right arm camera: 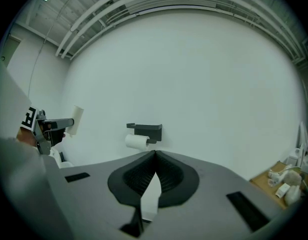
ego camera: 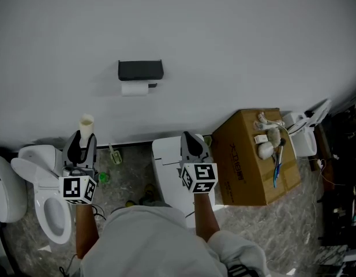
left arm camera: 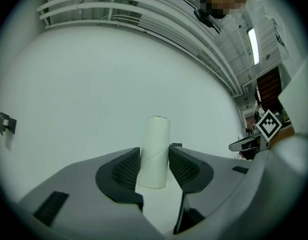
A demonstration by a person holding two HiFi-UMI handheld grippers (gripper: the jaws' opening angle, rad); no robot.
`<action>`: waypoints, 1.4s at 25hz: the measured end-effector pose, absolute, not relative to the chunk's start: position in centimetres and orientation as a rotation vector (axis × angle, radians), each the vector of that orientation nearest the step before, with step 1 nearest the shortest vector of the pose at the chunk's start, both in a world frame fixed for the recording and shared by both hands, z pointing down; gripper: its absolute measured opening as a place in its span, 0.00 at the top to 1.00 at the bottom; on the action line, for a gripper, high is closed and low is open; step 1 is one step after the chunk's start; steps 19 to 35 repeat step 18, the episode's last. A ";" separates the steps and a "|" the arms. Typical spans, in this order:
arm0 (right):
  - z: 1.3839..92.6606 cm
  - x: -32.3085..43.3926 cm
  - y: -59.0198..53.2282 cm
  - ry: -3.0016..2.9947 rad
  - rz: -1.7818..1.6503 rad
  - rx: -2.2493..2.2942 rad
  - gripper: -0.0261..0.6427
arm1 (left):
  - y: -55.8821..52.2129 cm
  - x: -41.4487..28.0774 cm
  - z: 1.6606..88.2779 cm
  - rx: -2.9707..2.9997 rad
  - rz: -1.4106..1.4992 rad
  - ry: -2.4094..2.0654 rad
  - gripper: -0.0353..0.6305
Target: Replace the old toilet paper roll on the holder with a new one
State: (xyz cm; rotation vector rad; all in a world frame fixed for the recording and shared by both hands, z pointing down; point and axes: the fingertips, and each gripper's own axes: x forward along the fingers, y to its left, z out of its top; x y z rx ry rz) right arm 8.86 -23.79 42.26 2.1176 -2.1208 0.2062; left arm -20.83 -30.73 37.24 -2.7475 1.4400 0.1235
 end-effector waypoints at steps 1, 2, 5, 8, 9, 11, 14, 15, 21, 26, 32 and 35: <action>42.2 8.8 -23.7 -2.122 0.206 2.120 0.95 | -30.8 -21.0 37.3 -2.745 0.126 1.440 0.64; 42.2 8.8 -23.7 -2.122 0.204 2.122 0.95 | -30.8 -21.2 37.3 -2.744 0.129 1.441 0.64; 42.0 8.8 -23.7 -2.127 0.197 2.125 0.95 | -30.9 -21.4 37.2 -2.743 0.134 1.445 0.64; 41.8 8.9 -23.7 -2.127 0.187 2.127 0.95 | -31.0 -21.4 37.2 -2.747 0.134 1.447 0.64; 41.7 9.0 -23.7 -2.126 0.185 2.127 0.95 | -31.0 -21.5 37.3 -2.748 0.134 1.446 0.64; 41.7 9.0 -23.8 -2.124 0.181 2.128 0.95 | -31.2 -21.4 37.3 -2.750 0.132 1.446 0.64; 41.9 9.0 -23.9 -2.122 0.176 2.127 0.95 | -31.4 -21.4 37.2 -2.752 0.136 1.445 0.64; 42.0 9.0 -23.9 -2.120 0.176 2.127 0.95 | -31.4 -21.4 37.3 -2.752 0.138 1.443 0.64; 42.1 9.0 -24.1 -2.116 0.177 2.127 0.95 | -31.7 -21.3 37.4 -2.755 0.144 1.441 0.64; 42.1 9.0 -24.1 -2.116 0.177 2.127 0.95 | -31.7 -21.3 37.4 -2.755 0.144 1.441 0.64; 42.1 9.0 -24.1 -2.116 0.177 2.127 0.95 | -31.7 -21.3 37.4 -2.755 0.144 1.441 0.64; 42.1 9.0 -24.1 -2.116 0.177 2.127 0.95 | -31.7 -21.3 37.4 -2.755 0.144 1.441 0.64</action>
